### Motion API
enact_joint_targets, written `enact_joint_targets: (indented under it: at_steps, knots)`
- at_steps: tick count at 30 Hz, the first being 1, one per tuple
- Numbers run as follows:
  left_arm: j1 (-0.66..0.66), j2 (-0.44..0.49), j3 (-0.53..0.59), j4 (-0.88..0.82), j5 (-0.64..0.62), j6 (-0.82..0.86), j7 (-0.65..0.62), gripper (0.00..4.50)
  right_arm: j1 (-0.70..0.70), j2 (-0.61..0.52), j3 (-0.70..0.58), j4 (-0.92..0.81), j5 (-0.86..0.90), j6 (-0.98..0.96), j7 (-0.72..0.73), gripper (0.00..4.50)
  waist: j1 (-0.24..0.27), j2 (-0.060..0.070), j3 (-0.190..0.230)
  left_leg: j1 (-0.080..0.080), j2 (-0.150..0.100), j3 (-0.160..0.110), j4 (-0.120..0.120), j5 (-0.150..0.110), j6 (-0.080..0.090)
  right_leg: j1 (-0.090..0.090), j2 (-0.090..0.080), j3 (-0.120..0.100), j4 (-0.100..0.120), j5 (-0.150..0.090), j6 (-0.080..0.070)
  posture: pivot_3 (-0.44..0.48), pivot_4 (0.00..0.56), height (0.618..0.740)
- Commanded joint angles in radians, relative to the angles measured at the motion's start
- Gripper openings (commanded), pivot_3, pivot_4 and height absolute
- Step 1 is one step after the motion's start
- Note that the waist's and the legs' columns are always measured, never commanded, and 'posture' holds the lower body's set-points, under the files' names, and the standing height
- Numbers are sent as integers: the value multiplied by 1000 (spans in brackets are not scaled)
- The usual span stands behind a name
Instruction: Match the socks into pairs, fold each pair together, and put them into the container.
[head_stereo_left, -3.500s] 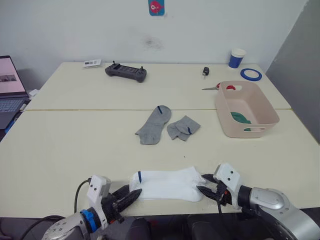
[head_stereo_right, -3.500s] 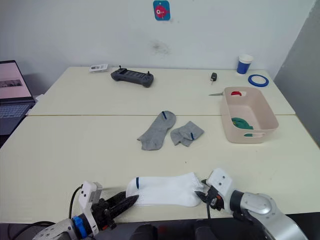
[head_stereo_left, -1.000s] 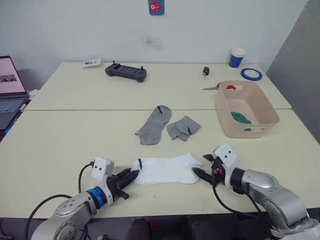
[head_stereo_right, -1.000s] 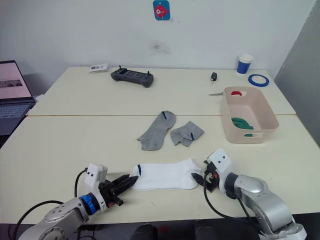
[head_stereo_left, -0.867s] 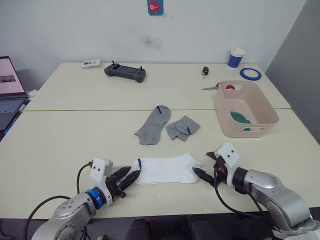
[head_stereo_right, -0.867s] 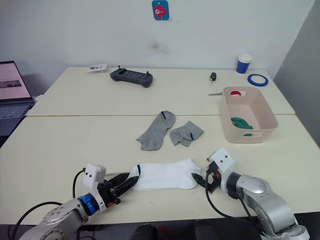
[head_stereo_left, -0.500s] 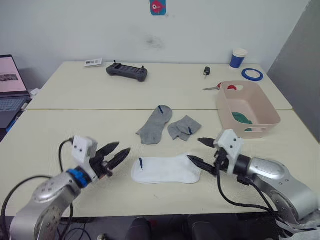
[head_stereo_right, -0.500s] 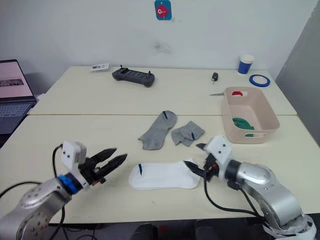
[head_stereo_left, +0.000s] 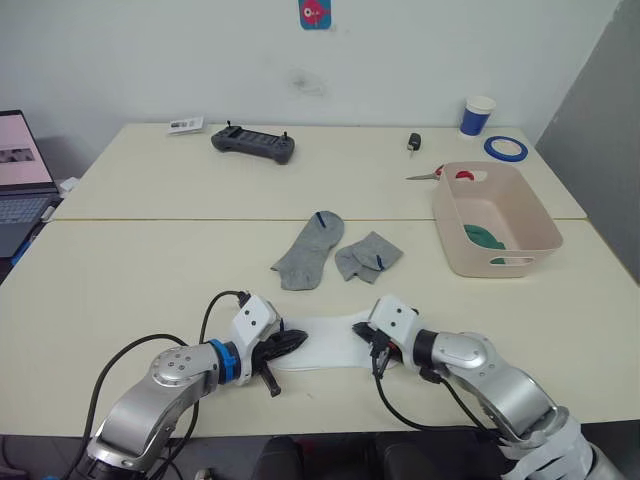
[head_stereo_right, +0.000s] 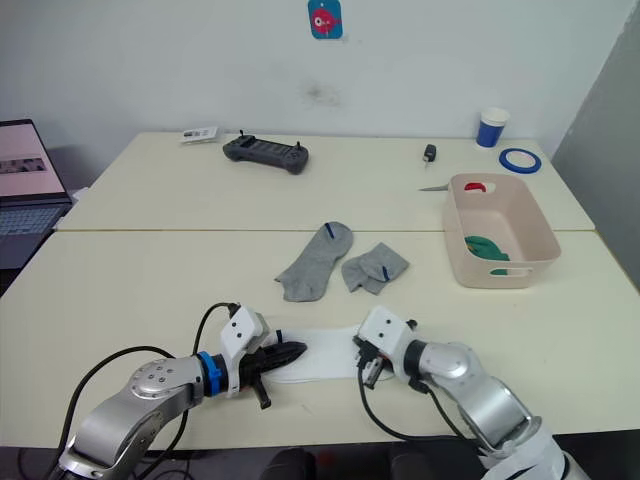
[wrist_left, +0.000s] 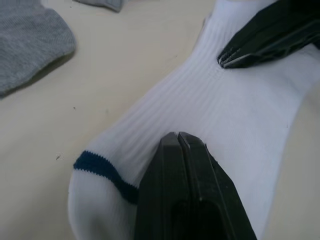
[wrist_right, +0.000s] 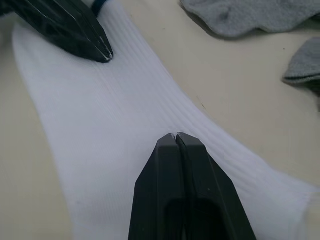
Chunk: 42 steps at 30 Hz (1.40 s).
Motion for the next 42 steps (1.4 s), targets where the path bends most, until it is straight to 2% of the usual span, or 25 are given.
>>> enact_joint_targets:
  at_steps: [1,6,11,14,17,21,26,36,39,42]
  knots:
    - [26,7,-27,80,63,34,16,0,59,-62,-104,-21,-12,21,-5,41,1,1,-2,0,0,1,0,0,0,0,0,0,0,0,0,0,150,740]
    - [44,5,-26,81,81,7,8,0,130,-104,-215,-53,14,5,11,41,-3,2,-10,5,-1,3,0,0,0,4,-1,2,0,-1,-3,0,150,740]
    - [29,-31,62,6,6,-79,-32,0,135,-25,-309,-173,148,-55,51,41,-10,3,-9,8,0,4,-1,0,0,5,-1,3,1,-1,-4,0,150,740]
    - [6,-11,100,-51,-43,-63,-77,0,112,-19,-289,-203,163,-31,63,41,-8,3,-8,2,0,2,0,0,0,0,0,1,1,1,1,0,150,740]
    - [-27,19,87,-76,-56,-28,-116,0,71,-3,-211,-182,156,-3,75,41,-5,2,-8,0,0,2,0,0,0,-1,0,1,0,2,2,0,150,740]
    - [-34,22,25,-50,4,-31,-112,0,29,4,-89,-99,96,-4,89,41,-4,2,-8,0,0,2,-1,0,0,-1,0,1,0,1,1,0,150,740]
    - [-9,13,-28,17,93,-46,-76,0,44,-10,-25,-37,52,6,93,41,-4,2,-8,-1,0,1,-1,0,0,-2,0,1,0,1,0,0,150,740]
    - [20,21,-35,82,159,-90,-78,0,157,-181,-113,-76,25,-67,137,41,-3,2,-10,4,0,2,0,0,0,2,0,1,0,-1,-3,0,150,740]
    - [-8,7,-13,72,130,-129,-101,0,183,-168,-168,-117,58,-104,132,41,-3,2,-10,4,0,2,0,0,0,2,0,1,0,-1,-4,0,150,740]
    - [-44,-4,36,17,43,-114,-136,0,214,-153,-229,-176,111,-91,137,41,-3,2,-9,2,0,2,0,0,0,1,0,1,1,-1,-3,0,150,740]
